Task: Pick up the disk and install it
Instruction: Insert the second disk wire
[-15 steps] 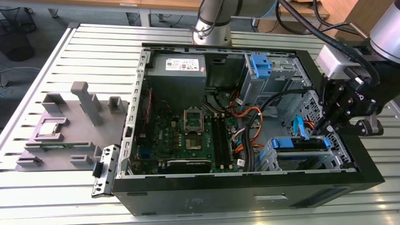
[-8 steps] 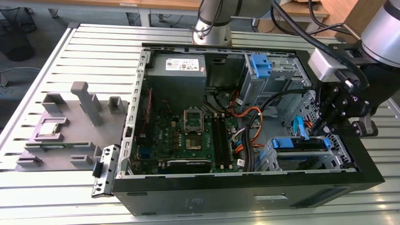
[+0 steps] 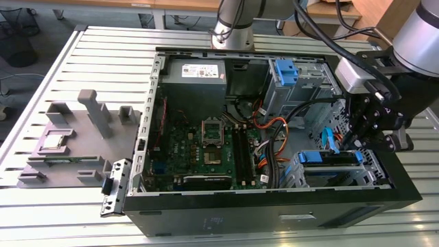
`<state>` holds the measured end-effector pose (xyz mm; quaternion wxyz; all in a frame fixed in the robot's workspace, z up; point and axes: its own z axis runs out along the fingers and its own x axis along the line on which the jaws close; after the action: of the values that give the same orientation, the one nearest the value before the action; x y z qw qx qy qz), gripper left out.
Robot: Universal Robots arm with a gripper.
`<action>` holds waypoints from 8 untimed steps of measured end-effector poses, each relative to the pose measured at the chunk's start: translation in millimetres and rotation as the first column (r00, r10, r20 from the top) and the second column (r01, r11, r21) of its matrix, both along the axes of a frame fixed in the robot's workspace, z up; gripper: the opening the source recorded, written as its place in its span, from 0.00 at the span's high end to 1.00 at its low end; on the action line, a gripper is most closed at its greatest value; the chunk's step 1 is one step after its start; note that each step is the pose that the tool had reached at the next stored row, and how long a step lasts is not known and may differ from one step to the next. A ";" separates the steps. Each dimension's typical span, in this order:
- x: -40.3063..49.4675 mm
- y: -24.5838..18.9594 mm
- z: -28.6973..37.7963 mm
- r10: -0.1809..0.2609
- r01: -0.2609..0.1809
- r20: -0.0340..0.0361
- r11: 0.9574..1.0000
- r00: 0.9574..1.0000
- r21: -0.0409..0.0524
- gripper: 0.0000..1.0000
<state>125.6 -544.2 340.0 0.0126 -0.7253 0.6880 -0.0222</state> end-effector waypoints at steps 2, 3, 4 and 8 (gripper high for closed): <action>-0.9 -1.2 -0.2 0.004 -0.004 0.004 1.000 1.000 0.001 0.83; -1.5 -1.6 -0.4 0.006 -0.006 0.005 1.000 1.000 0.002 0.83; -2.1 -1.9 -0.6 0.008 -0.008 0.007 1.000 1.000 0.002 0.83; -4.1 -4.0 -1.3 0.017 -0.017 0.016 1.000 1.000 0.002 0.83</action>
<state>121.5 -548.2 338.6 0.0191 -0.7310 0.6816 -0.0269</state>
